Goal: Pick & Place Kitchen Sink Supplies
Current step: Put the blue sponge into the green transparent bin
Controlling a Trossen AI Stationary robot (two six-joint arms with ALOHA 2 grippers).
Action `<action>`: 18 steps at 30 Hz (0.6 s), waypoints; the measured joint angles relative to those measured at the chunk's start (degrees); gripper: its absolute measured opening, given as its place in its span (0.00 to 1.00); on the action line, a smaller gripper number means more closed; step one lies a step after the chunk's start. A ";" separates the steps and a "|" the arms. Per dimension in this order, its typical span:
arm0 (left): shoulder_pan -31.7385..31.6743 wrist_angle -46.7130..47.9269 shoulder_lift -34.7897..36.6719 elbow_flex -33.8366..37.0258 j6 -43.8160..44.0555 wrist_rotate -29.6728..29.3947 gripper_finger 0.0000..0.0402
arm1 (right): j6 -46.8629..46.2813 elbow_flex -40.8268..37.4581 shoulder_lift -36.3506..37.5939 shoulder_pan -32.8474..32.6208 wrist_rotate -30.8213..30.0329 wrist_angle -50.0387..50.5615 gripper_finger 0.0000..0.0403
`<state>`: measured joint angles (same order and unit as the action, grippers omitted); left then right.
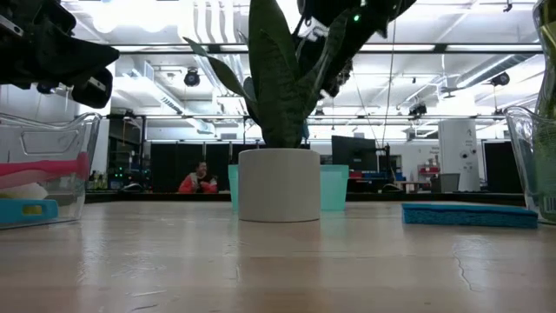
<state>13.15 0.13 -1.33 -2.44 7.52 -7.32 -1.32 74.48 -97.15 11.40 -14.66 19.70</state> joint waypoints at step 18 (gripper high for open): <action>-0.01 -0.04 -0.46 0.00 -0.01 -0.01 0.00 | 3.13 1.18 -12.06 0.72 2.62 0.12 0.03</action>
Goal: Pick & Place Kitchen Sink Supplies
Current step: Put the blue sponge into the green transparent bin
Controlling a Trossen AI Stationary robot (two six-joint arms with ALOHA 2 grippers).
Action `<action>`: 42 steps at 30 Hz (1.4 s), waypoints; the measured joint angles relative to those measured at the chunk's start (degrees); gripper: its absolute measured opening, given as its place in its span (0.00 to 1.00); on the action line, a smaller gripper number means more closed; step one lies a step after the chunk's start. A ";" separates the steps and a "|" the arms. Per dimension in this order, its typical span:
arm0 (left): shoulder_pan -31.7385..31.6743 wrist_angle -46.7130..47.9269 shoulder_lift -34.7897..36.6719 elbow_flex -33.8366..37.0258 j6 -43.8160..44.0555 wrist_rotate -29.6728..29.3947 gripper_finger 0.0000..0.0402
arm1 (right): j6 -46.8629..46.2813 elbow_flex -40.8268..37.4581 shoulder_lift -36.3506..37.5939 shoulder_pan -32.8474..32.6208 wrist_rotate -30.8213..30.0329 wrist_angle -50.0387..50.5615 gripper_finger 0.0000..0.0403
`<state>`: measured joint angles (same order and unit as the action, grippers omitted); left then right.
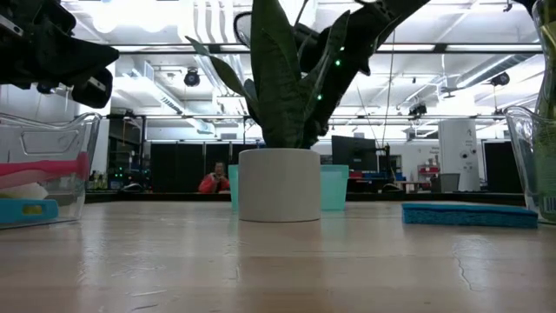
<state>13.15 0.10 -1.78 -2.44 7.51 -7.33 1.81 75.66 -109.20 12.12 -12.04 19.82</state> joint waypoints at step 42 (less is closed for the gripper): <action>0.01 0.01 -0.24 0.00 0.02 0.00 0.00 | -16.86 -0.86 15.11 -12.44 18.18 33.11 0.42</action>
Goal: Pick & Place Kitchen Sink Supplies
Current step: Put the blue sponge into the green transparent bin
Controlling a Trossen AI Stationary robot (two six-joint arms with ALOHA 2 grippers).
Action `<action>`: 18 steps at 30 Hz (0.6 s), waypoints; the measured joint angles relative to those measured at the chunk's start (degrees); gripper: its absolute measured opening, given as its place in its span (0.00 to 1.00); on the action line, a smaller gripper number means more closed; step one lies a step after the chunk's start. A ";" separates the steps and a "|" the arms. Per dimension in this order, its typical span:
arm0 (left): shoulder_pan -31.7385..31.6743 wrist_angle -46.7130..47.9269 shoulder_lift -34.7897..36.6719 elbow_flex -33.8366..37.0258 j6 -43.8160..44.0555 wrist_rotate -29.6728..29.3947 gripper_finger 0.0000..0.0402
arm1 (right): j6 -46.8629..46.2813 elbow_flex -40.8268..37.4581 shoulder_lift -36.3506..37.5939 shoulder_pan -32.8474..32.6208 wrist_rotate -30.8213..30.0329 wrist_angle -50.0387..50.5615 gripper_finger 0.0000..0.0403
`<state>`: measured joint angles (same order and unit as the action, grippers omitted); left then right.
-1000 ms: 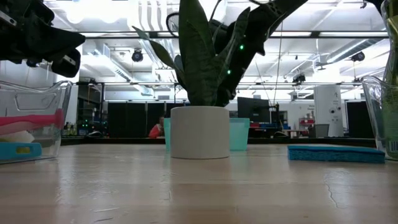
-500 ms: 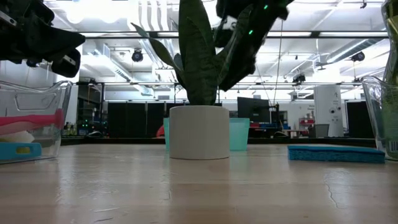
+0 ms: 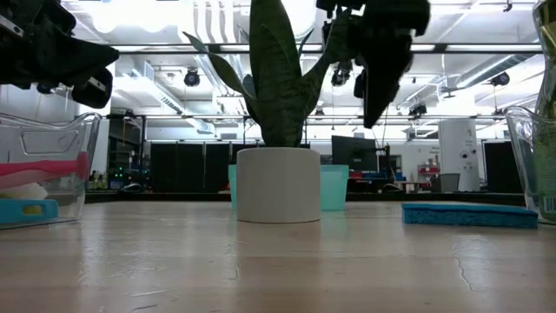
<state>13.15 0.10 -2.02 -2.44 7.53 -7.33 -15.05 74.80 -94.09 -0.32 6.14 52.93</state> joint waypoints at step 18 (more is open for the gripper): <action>0.02 -0.02 -0.01 0.00 -0.01 0.00 0.00 | -12.04 -0.32 -7.77 -17.04 -8.11 -1.70 0.62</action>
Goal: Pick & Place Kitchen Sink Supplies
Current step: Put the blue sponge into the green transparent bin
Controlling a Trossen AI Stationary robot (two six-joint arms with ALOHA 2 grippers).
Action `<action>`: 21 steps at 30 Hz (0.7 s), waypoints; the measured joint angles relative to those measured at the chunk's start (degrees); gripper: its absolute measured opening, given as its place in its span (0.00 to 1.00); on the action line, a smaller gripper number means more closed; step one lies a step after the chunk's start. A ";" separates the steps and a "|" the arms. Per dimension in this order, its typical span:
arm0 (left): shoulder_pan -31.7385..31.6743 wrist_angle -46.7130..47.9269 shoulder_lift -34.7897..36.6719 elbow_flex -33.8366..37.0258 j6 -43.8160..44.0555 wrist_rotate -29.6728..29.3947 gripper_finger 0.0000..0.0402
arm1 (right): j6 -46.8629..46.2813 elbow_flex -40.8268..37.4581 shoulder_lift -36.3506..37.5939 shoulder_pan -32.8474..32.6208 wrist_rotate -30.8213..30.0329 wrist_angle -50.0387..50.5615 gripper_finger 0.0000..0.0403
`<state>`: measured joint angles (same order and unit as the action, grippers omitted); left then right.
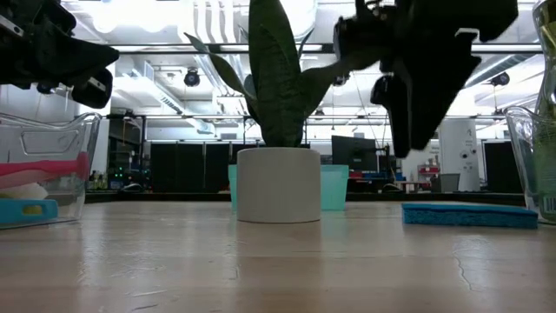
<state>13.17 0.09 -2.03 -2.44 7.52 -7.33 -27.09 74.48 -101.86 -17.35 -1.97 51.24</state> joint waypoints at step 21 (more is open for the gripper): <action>-0.02 0.01 -0.08 0.00 0.00 0.00 0.00 | -2.07 0.33 -13.05 -1.40 -4.38 4.94 0.54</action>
<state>13.15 0.10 -2.11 -2.44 7.51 -7.33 -29.17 74.81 -114.91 -18.75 -6.35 56.18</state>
